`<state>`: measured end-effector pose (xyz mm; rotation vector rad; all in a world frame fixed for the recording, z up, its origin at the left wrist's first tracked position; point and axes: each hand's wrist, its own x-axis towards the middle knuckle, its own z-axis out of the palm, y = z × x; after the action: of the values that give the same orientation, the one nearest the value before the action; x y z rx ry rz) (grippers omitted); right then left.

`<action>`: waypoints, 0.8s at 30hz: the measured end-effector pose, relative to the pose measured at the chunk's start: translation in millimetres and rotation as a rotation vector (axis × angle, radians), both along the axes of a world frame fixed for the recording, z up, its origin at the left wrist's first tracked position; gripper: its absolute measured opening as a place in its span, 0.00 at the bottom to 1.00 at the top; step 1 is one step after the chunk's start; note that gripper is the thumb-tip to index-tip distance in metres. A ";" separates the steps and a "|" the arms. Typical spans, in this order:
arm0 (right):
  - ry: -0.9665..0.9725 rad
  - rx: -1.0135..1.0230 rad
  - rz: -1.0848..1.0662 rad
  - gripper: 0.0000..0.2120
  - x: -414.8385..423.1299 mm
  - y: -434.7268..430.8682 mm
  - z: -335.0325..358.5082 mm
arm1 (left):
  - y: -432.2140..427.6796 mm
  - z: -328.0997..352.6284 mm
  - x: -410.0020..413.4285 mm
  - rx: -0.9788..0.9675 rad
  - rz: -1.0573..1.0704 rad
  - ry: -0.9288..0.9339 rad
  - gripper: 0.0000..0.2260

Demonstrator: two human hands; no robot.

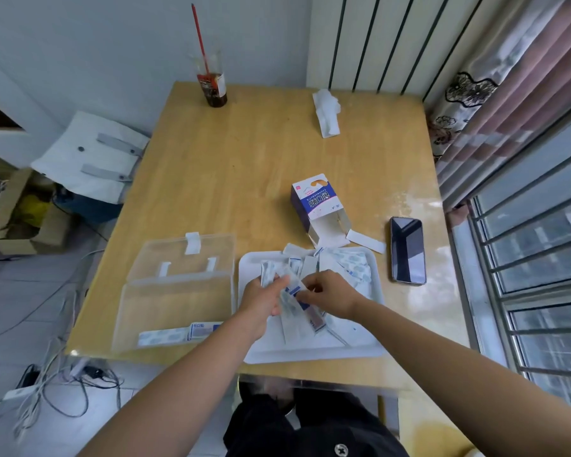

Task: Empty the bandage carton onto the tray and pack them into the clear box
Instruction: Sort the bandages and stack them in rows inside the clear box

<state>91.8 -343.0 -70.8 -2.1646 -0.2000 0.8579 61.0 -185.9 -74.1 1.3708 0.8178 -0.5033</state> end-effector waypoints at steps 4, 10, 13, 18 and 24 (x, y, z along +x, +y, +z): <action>0.121 0.030 -0.060 0.15 -1.8 -5.1 6.5 | 3.0 0.5 -0.4 0.056 0.053 -0.036 0.10; -0.009 -0.130 -0.163 0.17 -1.0 -12.8 0.9 | 10.3 2.7 -0.6 0.180 0.139 -0.056 0.10; -0.199 -0.169 -0.190 0.10 -2.7 -10.6 -2.1 | 10.0 4.6 0.6 0.187 0.105 -0.061 0.10; -0.081 0.094 -0.202 0.05 0.8 5.6 11.3 | 4.6 6.2 2.3 -0.095 0.079 -0.006 0.12; 0.182 0.418 -0.506 0.05 3.7 13.1 14.8 | 5.8 13.8 4.8 -0.486 0.113 0.057 0.17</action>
<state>95.5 -329.9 -56.1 -1.6286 0.2354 0.6428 65.8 -180.1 -60.3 0.8621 0.7532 -0.6077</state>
